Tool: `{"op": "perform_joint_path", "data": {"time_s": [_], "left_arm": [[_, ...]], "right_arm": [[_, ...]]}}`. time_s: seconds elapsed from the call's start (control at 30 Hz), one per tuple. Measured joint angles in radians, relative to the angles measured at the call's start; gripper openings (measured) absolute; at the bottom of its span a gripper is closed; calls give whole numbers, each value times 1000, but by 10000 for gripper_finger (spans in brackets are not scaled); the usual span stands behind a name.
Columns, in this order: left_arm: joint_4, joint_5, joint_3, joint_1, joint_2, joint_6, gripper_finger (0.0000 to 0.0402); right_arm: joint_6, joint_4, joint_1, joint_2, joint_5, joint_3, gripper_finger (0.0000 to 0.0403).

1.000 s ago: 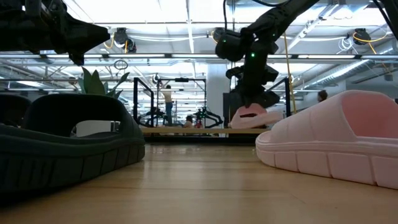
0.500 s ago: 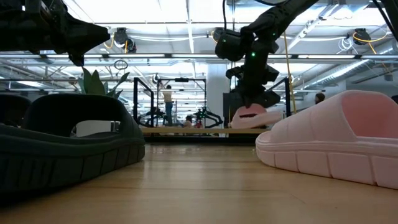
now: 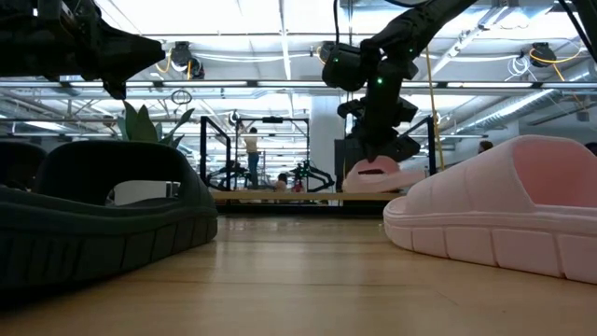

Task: Pick and place slides into the shelf
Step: Put the right pink slipper on the shelf, then put the pink slipper on the shelf

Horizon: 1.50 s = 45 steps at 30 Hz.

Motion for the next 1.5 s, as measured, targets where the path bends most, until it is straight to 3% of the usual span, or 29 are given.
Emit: {"op": "perform_joint_path", "data": {"time_s": [0.33,1.07,1.3,1.5], "left_arm": [[0,1,0,0,0,0,88],[0,39,0,0,0,1,88],[-2,40,0,0,0,2,88],[-49,46,0,0,0,2,88]], "right_arm": [[-8,6,0,0,-19,0,84],[2,95,59,-7,37,0,86],[-269,141,135,-109,29,0,86],[-639,190,305,-263,-173,0,86]]}}
